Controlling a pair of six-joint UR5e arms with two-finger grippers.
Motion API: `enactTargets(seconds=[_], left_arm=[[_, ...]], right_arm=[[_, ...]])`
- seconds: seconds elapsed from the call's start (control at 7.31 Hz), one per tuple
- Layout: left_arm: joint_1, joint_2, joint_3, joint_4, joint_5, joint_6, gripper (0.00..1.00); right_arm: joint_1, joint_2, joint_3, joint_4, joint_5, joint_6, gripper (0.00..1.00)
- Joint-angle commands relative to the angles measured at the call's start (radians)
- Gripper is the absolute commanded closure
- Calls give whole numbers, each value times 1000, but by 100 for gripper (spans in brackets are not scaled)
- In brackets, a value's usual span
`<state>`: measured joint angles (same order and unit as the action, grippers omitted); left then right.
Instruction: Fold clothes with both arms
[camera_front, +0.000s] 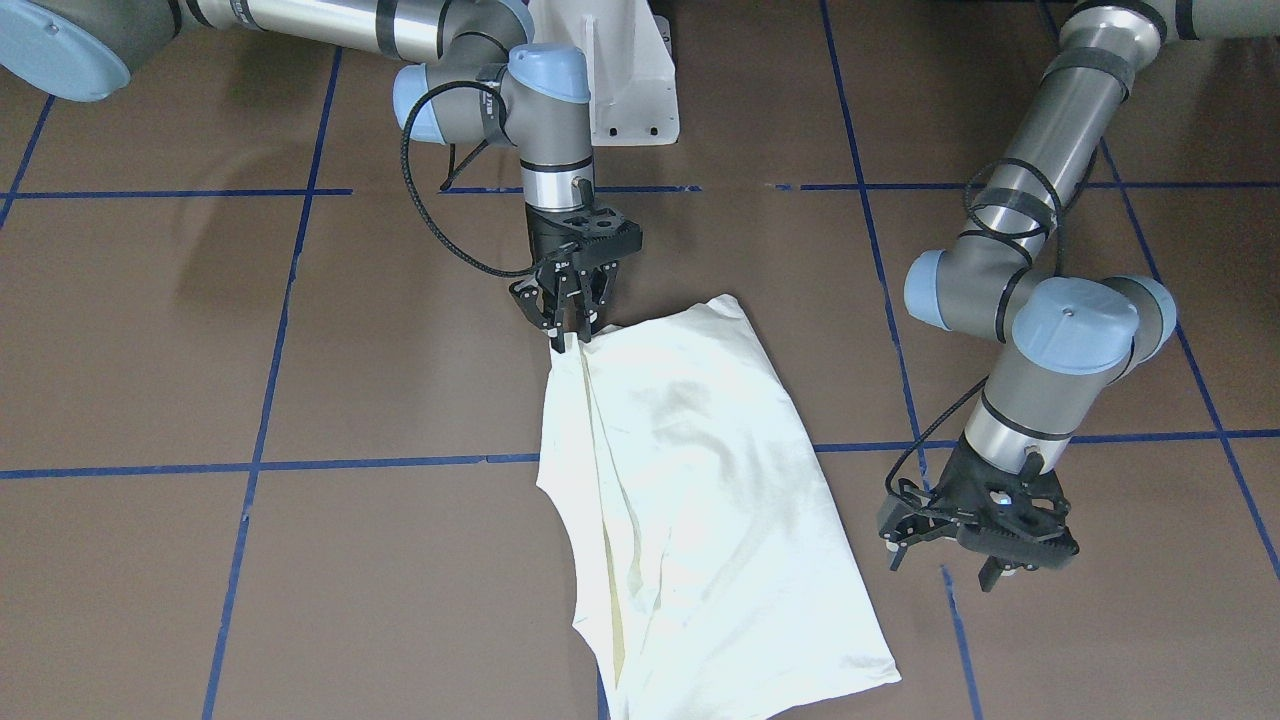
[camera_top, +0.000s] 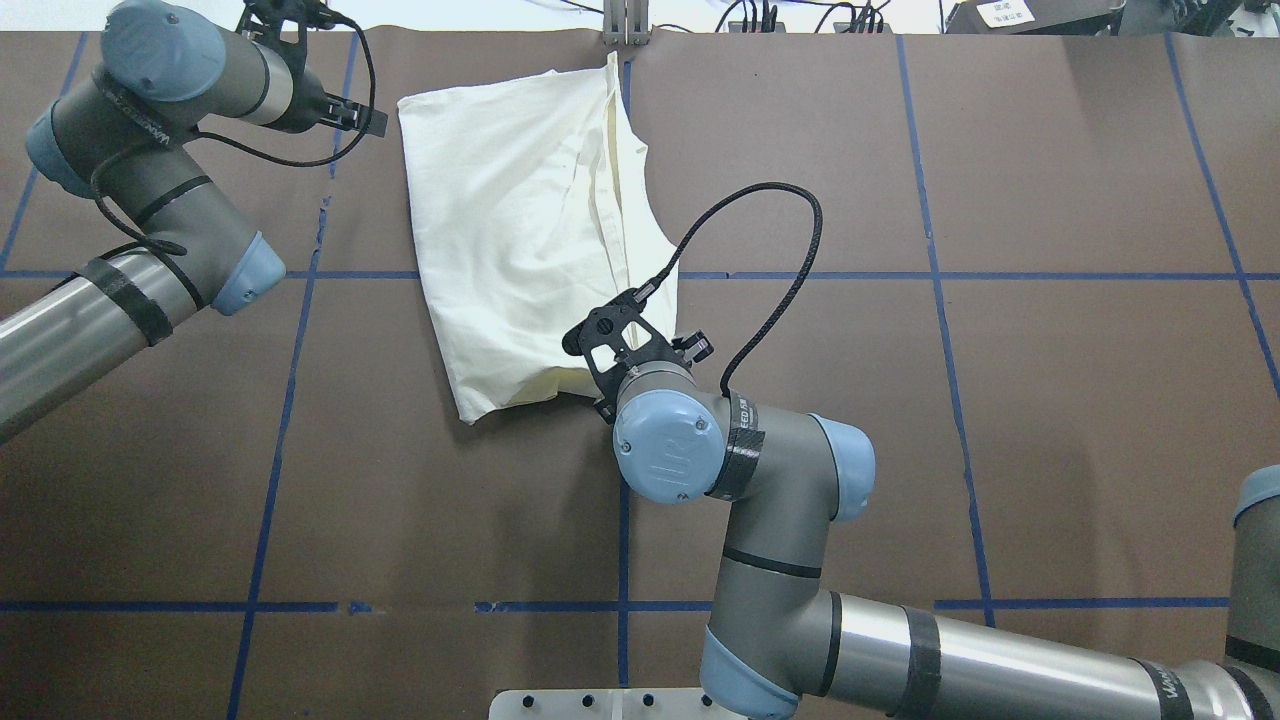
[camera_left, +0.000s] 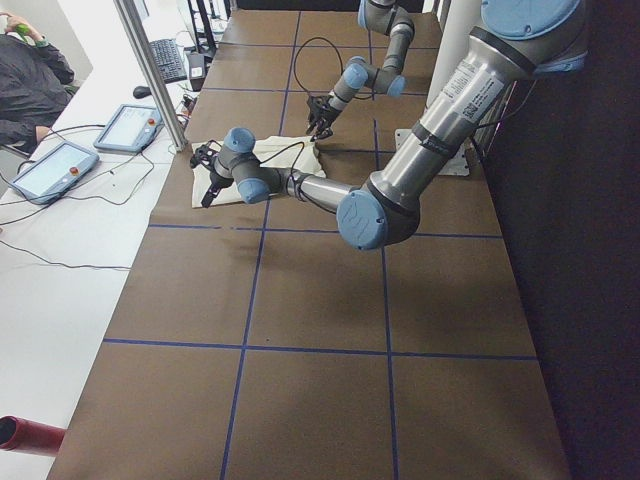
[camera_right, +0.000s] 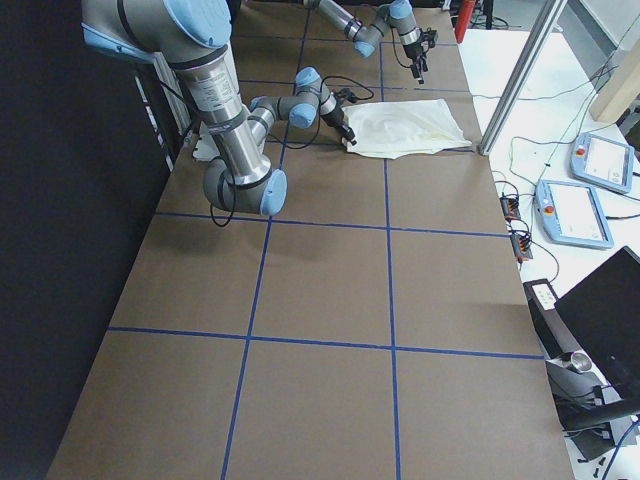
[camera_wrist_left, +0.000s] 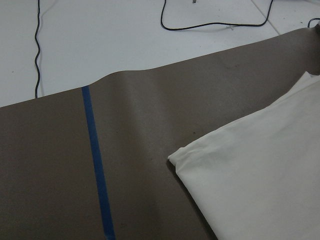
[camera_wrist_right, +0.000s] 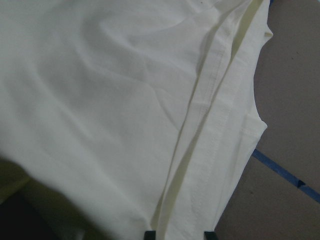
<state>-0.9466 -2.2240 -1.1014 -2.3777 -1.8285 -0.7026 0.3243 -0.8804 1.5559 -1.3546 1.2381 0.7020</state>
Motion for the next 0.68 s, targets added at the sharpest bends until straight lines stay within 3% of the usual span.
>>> enactTargets(seconds=[0.0,0.27,0.55], left_arm=[[0,3,0,0,0,0,0],[0,3,0,0,0,0,0],[2,1,0,0,0,0,0]], right_arm=[[-1,-12,3,2,-8,-16,66],[-1,-14,10,5,-8,0,100],[2,-64,68,6,-9,4,100]])
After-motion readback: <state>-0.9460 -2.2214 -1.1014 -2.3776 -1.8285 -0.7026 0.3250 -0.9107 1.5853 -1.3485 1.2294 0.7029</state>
